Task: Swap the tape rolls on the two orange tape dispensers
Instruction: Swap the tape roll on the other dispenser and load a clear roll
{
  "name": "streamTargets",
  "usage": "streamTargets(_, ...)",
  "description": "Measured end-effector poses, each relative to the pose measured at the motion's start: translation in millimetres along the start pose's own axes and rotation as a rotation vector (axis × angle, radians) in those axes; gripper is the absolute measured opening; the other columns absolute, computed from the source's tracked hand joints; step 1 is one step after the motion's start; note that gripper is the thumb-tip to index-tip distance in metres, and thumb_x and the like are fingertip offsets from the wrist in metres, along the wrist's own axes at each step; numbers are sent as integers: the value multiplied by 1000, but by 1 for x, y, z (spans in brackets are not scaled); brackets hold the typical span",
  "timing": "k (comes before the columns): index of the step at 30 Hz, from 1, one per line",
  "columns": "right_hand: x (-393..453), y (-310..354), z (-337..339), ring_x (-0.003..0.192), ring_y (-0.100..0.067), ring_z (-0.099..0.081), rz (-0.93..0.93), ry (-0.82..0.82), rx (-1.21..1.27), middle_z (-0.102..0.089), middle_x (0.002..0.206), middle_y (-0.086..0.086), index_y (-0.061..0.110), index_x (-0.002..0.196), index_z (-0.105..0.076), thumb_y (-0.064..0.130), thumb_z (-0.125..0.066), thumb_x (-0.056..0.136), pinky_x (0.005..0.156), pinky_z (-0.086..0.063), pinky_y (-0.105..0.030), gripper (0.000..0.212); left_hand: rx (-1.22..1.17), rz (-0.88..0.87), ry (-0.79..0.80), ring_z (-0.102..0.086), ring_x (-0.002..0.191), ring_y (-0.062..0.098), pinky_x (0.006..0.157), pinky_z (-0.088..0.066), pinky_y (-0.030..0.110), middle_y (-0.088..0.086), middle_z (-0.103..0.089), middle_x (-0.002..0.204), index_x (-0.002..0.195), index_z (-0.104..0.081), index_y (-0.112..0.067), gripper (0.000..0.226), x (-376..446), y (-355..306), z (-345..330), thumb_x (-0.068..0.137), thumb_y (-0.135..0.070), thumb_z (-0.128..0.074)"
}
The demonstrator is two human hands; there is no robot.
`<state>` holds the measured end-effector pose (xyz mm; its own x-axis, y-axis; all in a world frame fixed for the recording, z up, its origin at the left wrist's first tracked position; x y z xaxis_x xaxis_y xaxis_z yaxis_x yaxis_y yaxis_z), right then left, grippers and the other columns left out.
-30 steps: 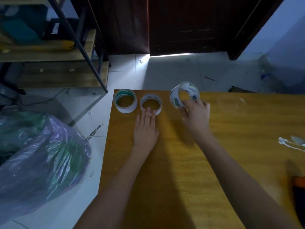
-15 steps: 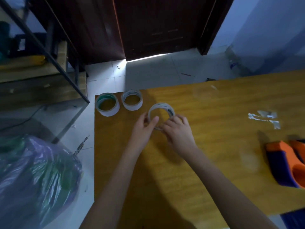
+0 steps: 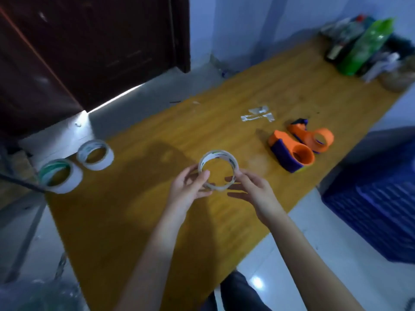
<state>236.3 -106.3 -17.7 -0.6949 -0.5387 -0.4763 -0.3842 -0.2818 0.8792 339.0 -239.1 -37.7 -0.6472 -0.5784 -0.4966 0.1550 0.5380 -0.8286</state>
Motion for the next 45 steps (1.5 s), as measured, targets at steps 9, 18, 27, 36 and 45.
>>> streamTargets(9, -37, -14, 130, 84, -21, -68, 30, -203, 115, -69, 105, -19, 7, 103, -66, 30, -53, 93, 70, -60, -32, 28, 74, 69, 212, -67, 73, 22, 62, -60, 29, 15, -66, 97, 114, -55, -6, 26, -18, 33, -128, 88, -8, -60)
streamTargets(18, -45, -23, 264, 77, -17, -68, 32, -195, 142, -70, 89, -11, 6, 100, -68, 31, -53, 92, 61, -55, -21, 30, 156, 78, 194, -65, 104, 34, 65, -61, 30, 21, -66, 113, 122, -54, -2, 37, -33, 81, -253, 88, -14, -63)
streamTargets(27, -24, -7, 362, 81, -24, -67, 5, -127, 184, -67, 82, -8, 19, 76, -61, 30, -54, 92, 73, -59, -30, 21, 201, 59, 191, -66, 101, 34, 75, -60, 34, 15, -69, 108, 113, -58, -14, 27, -24, 99, -349, 87, -19, -64)
streamTargets(36, 47, 2, 410, 72, -24, -65, -84, -101, 184, -65, 87, -16, 3, 106, -65, 35, -59, 88, 78, -54, -36, 37, 177, 51, 179, -69, 93, 29, 70, -61, 32, 15, -68, 108, 122, -53, -7, 37, 33, 97, -399, 88, -22, -62)
streamTargets(45, 145, 52, 428, 79, -19, -66, -101, 7, 127, -66, 95, -13, -2, 116, -61, 32, -59, 89, 66, -56, -25, 43, 88, 53, 83, -67, 98, 27, 68, -60, 29, 16, -66, 110, 125, -53, -6, 38, 115, 76, -427, 90, -21, -60)
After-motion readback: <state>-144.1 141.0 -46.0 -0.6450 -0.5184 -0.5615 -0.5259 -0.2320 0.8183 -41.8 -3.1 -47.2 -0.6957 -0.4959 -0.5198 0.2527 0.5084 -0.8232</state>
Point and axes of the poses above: each hand's wrist, its own x-axis towards the middle knuckle, its own z-axis out of the back of the hand, y = z × x, the point moved 7 cm from there along x, towards the middle knuckle
